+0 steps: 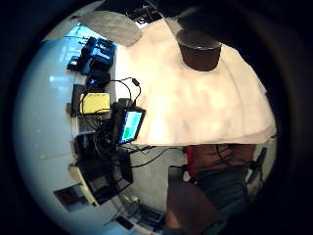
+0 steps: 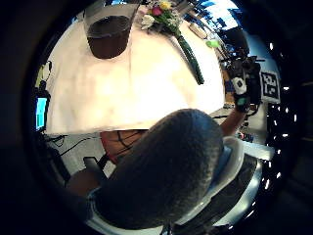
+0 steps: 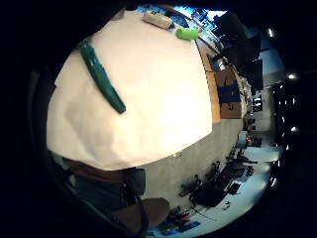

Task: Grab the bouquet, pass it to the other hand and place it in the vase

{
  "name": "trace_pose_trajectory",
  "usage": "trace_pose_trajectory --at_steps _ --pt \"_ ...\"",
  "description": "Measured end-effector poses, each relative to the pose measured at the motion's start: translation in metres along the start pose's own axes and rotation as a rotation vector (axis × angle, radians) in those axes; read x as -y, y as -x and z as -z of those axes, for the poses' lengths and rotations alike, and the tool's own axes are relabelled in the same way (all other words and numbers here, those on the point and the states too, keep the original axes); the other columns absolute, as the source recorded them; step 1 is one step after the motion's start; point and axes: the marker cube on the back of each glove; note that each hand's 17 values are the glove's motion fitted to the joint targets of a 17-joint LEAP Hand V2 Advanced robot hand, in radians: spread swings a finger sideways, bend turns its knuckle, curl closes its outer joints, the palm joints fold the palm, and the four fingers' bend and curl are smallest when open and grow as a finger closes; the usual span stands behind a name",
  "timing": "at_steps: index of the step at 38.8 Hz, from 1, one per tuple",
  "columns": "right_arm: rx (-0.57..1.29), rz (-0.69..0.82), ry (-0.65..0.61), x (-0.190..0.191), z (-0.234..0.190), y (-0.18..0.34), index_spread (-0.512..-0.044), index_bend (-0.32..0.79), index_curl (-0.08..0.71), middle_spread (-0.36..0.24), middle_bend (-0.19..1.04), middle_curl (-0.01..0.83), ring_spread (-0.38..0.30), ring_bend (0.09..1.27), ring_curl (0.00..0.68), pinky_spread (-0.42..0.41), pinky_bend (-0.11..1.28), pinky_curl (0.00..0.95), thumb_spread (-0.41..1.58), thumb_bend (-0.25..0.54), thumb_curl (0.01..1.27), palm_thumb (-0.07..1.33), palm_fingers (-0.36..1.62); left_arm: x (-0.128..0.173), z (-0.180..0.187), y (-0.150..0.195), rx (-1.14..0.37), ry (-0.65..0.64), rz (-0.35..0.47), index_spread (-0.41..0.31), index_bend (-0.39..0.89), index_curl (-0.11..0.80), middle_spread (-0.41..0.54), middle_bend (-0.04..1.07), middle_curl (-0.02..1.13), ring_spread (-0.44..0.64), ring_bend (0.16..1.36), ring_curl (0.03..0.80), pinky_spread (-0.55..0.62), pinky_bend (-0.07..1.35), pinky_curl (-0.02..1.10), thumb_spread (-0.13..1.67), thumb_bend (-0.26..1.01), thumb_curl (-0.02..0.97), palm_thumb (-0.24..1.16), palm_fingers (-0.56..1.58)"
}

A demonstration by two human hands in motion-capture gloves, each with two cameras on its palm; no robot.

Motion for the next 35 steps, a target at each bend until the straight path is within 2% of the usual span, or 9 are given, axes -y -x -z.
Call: trace_pose_trajectory --at_steps 6,11,15,19,22,27,31,35 --pt "0.043 -0.027 0.029 0.033 -0.031 -0.011 -0.382 0.11 0.219 0.076 0.18 0.283 0.205 0.24 0.207 0.317 0.56 0.336 1.07 -0.02 0.26 0.23 -0.05 -0.005 -0.001 -0.001 -0.01 0.042 0.014 0.012 0.12 0.21 0.227 0.22 0.32 0.46 0.62 0.248 0.51 0.48 0.31 0.9 -0.11 0.028 -0.16 0.09" --pt "0.119 -0.026 0.021 0.021 -0.013 0.0 -0.377 0.11 0.214 0.08 0.18 0.285 0.207 0.23 0.212 0.318 0.57 0.34 1.07 -0.019 0.27 0.25 -0.06 0.001 -0.005 0.002 -0.006 0.029 0.018 0.012 0.13 0.215 0.227 0.22 0.32 0.46 0.62 0.248 0.51 0.49 0.32 0.9 -0.11 0.029 -0.16 0.08" --pt "0.205 -0.017 0.101 0.021 -0.03 0.005 -0.376 0.11 0.209 0.081 0.19 0.287 0.208 0.24 0.217 0.319 0.58 0.342 1.06 -0.016 0.28 0.27 -0.06 -0.002 -0.004 0.002 0.002 0.046 0.021 0.012 0.13 0.219 0.228 0.22 0.32 0.46 0.62 0.249 0.51 0.49 0.32 0.9 -0.11 0.03 -0.16 0.08" --pt "0.24 -0.017 0.087 0.031 -0.046 0.004 -0.373 0.1 0.201 0.084 0.18 0.289 0.208 0.24 0.222 0.319 0.58 0.344 1.06 -0.016 0.29 0.29 -0.07 -0.003 -0.005 0.002 0.0 0.059 0.017 0.012 0.12 0.219 0.228 0.22 0.33 0.46 0.62 0.251 0.51 0.49 0.32 0.9 -0.11 0.031 -0.16 0.08" --pt "0.262 -0.015 0.136 0.029 -0.054 0.004 -0.374 0.1 0.197 0.086 0.18 0.29 0.209 0.24 0.226 0.319 0.58 0.345 1.06 -0.02 0.29 0.3 -0.07 0.001 -0.007 0.002 -0.001 0.048 0.014 0.012 0.12 0.221 0.23 0.22 0.33 0.46 0.62 0.252 0.51 0.5 0.32 0.91 -0.11 0.031 -0.16 0.07" --pt "0.502 0.212 0.247 0.024 -0.066 0.023 -0.367 0.1 0.19 0.088 0.18 0.292 0.209 0.24 0.23 0.319 0.59 0.347 1.05 -0.012 0.3 0.34 -0.07 0.002 -0.007 0.0 -0.006 0.04 0.011 0.012 0.13 0.225 0.236 0.22 0.33 0.47 0.62 0.253 0.51 0.5 0.33 0.91 -0.11 0.032 -0.16 0.06" --pt "0.364 0.035 0.334 0.019 -0.078 0.008 -0.36 0.1 0.187 0.088 0.18 0.291 0.209 0.25 0.236 0.319 0.59 0.349 1.05 -0.005 0.31 0.38 -0.07 0.004 -0.008 0.001 -0.006 0.037 0.007 0.012 0.12 0.224 0.239 0.22 0.34 0.47 0.62 0.254 0.51 0.5 0.33 0.91 -0.11 0.032 -0.16 0.06" --pt "0.307 -0.03 0.323 0.02 -0.085 0.002 -0.342 0.11 0.184 0.086 0.19 0.295 0.21 0.28 0.248 0.314 0.59 0.348 1.05 0.012 0.33 0.46 -0.02 0.002 -0.005 0.001 0.001 0.042 0.006 0.012 0.13 0.225 0.241 0.22 0.34 0.47 0.63 0.254 0.51 0.51 0.33 0.91 -0.11 0.033 -0.16 0.06"
